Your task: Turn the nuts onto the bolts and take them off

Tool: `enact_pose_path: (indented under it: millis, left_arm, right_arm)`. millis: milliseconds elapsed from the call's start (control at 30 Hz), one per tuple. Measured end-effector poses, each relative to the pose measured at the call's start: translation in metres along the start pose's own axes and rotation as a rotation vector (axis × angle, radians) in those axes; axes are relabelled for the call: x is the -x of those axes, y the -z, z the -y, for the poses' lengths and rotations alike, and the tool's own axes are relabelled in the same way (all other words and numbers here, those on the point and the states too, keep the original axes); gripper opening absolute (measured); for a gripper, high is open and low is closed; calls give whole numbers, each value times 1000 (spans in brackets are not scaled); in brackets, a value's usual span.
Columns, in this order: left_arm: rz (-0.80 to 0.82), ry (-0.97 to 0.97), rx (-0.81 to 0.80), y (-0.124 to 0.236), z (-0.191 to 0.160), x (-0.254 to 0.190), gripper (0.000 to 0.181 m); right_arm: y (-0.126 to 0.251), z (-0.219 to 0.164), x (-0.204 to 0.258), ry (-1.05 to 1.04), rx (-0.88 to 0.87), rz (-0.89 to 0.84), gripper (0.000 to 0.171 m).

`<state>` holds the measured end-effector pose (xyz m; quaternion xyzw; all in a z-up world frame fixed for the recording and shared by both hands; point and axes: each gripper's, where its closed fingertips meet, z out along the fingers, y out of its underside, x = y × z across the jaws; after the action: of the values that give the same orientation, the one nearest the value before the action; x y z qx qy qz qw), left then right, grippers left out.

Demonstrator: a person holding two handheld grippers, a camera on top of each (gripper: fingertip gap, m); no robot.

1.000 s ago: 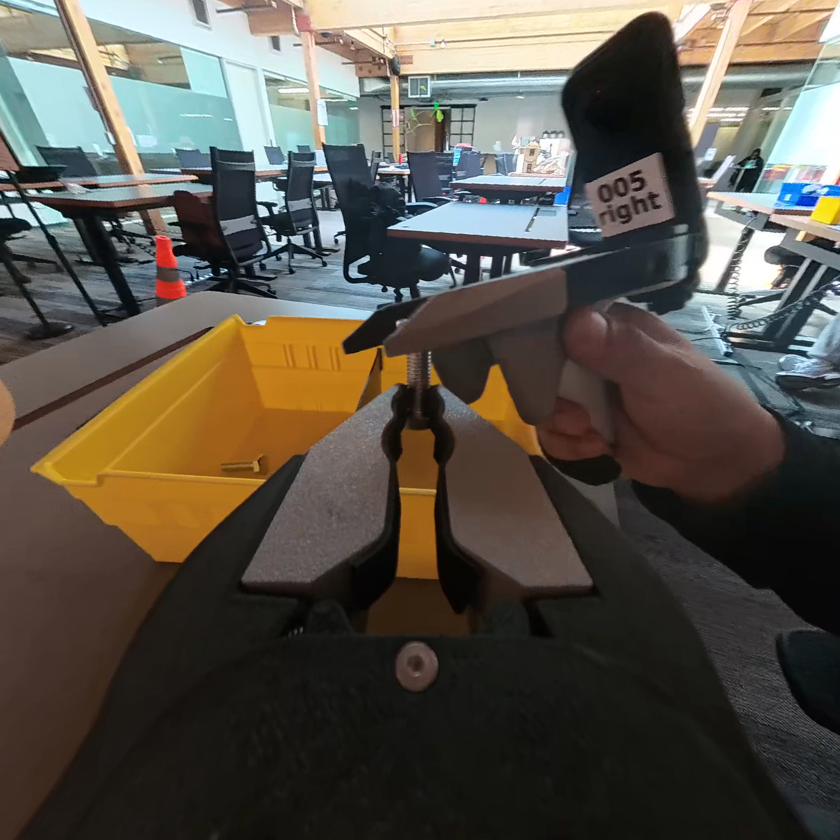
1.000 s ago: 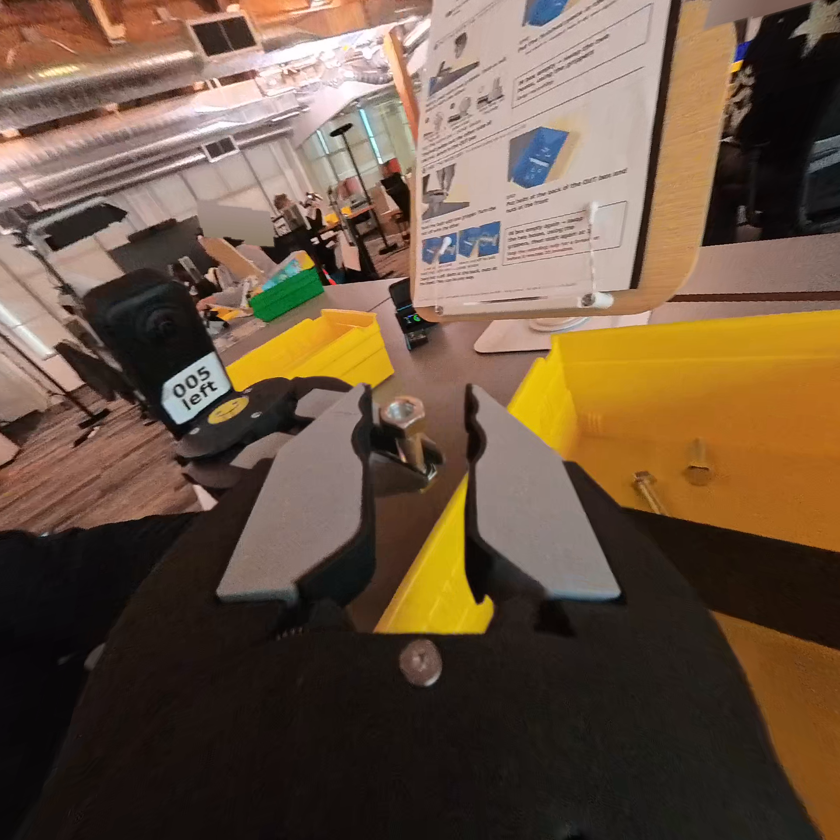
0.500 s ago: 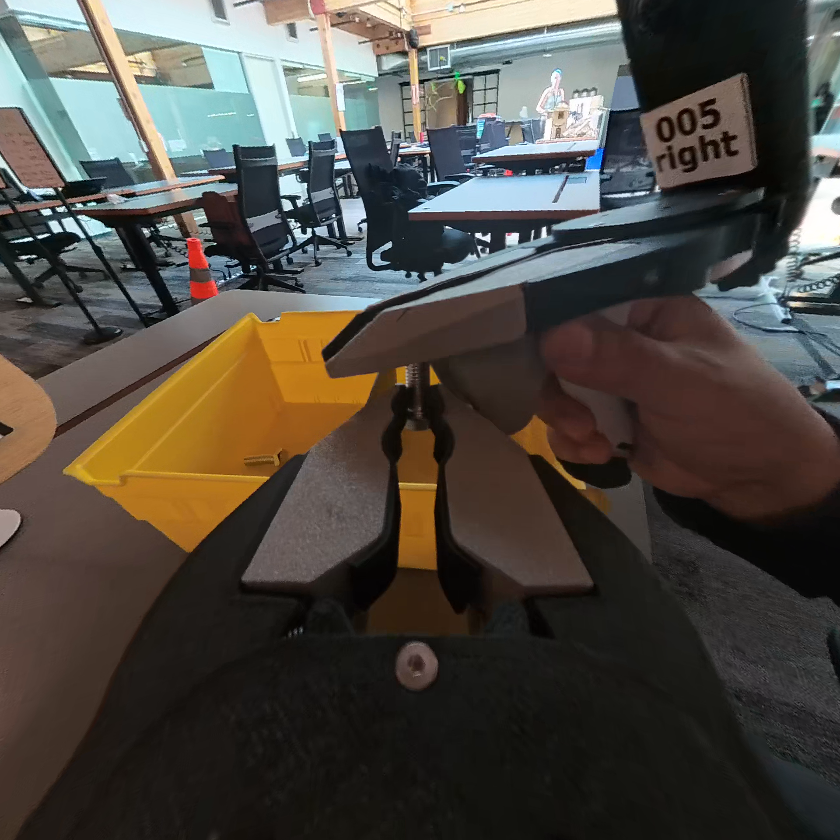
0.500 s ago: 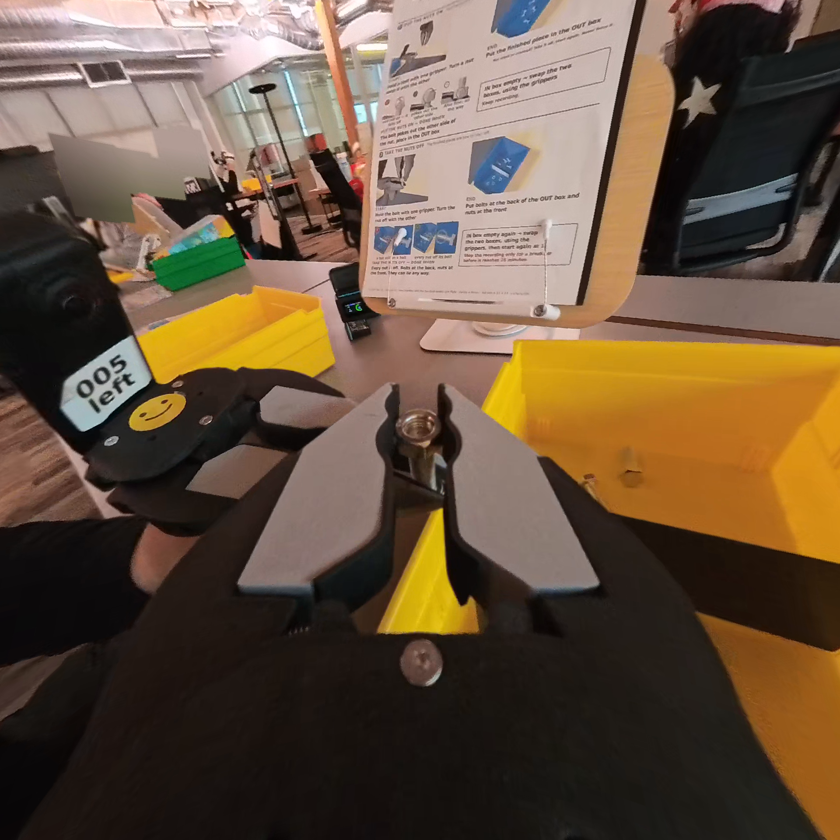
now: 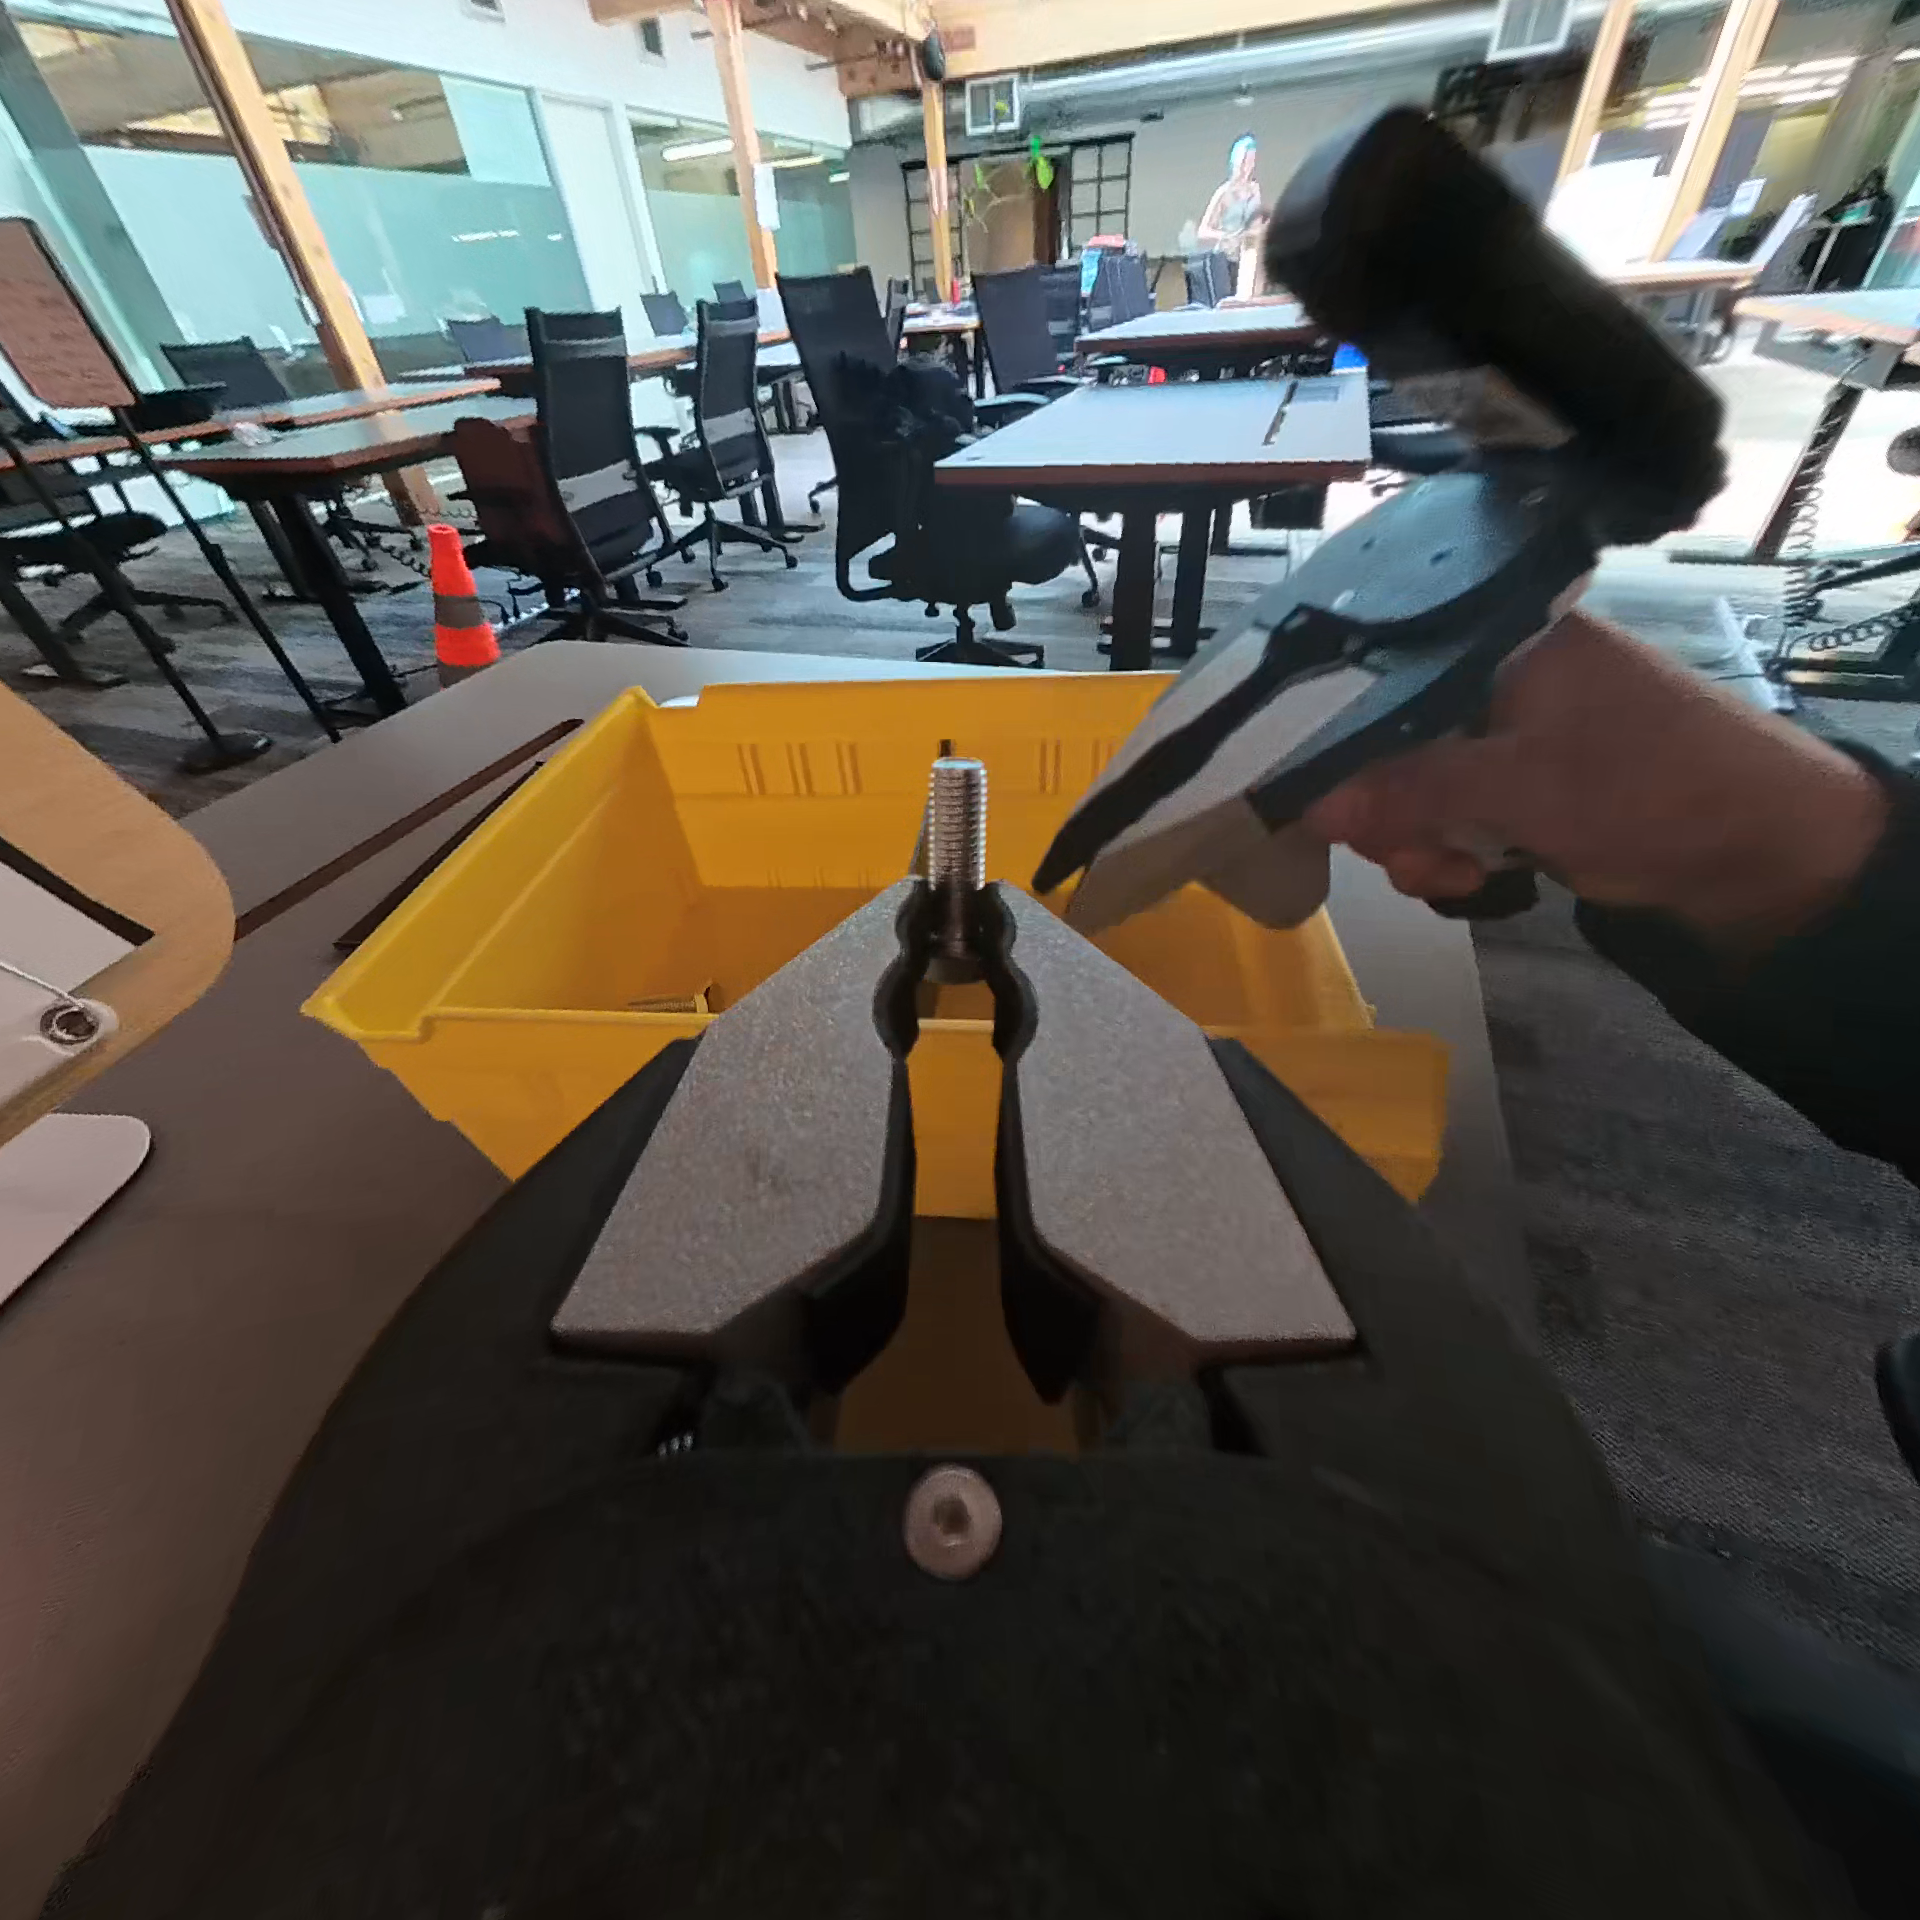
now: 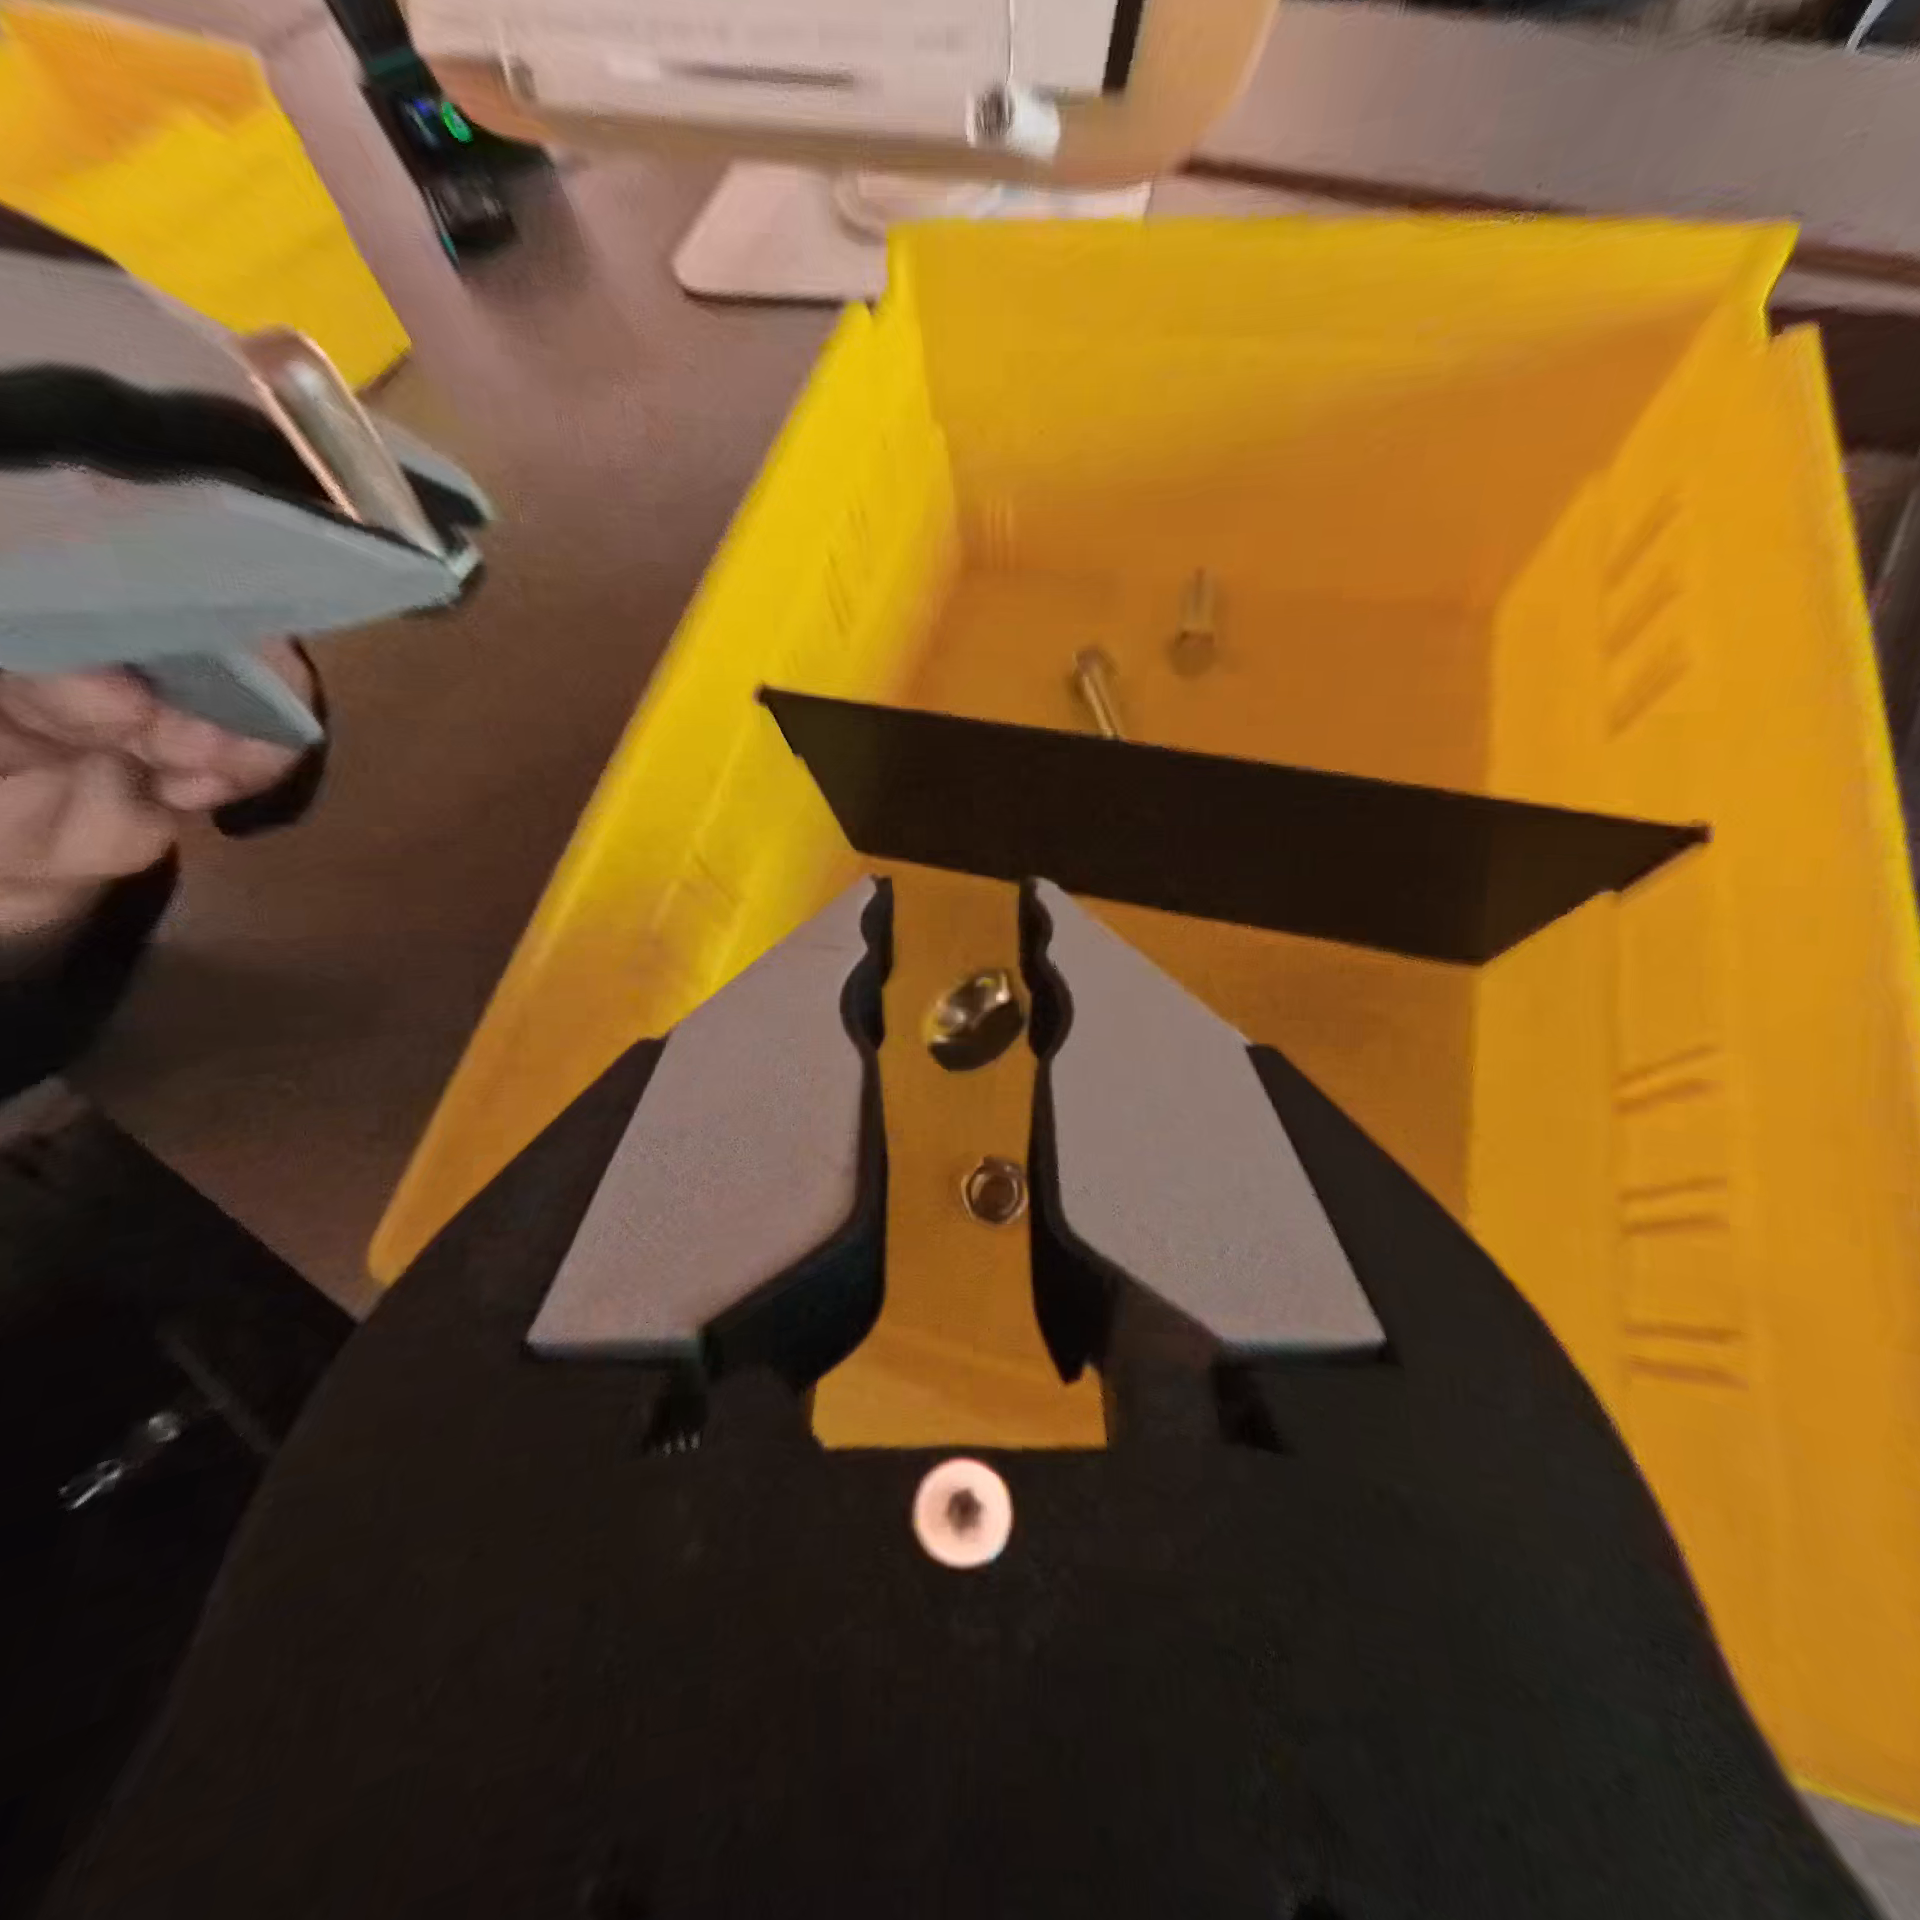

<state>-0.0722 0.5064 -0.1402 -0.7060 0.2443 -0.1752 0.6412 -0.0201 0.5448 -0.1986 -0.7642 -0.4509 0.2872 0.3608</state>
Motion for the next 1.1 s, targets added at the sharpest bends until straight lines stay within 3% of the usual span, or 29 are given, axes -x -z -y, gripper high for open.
enact_pose_path:
  millis: [100, 167, 267, 367, 500, 567, 700, 833, 933, 1100]
  left_arm:
    - [-32, 11, -6, 1, 0, -2, 7]
    - [-34, 7, -4, 0, -2, -3, 7]
    - [-49, -22, -20, -2, -1, -10, 6]
    - [-89, -35, -38, -3, 0, -21, 6]
    - [-52, -27, -24, -3, -1, -16, 6]
    - [-2, 15, -42, 1, 2, -5, 7]
    - [127, 15, -28, 26, 10, 14, 13]
    - [111, 53, 59, 68, 19, 7, 30]
    - [184, 7, 99, 123, 46, 16, 47]
    - [528, -130, 180, 257, 86, 94, 36]
  right_arm:
    - [1, -8, 0, -18, 6, -9, 33]
    - [14, 13, 13, -20, -128, 53, 31]
    - [37, 52, 60, -21, -328, 281, 26]
    - [34, 68, 82, -2, -372, 343, 34]
    - [11, 68, 93, 30, -310, 359, 8]
    - [5, 74, 87, 40, -302, 337, 7]
    - [-26, 97, 20, 114, -164, 5, 7]
    - [-72, 75, -25, 90, 206, -90, 11]
    - [-63, 86, -23, 126, 132, -128, 17]
    - [-26, 82, 23, 160, -29, -7, 26]
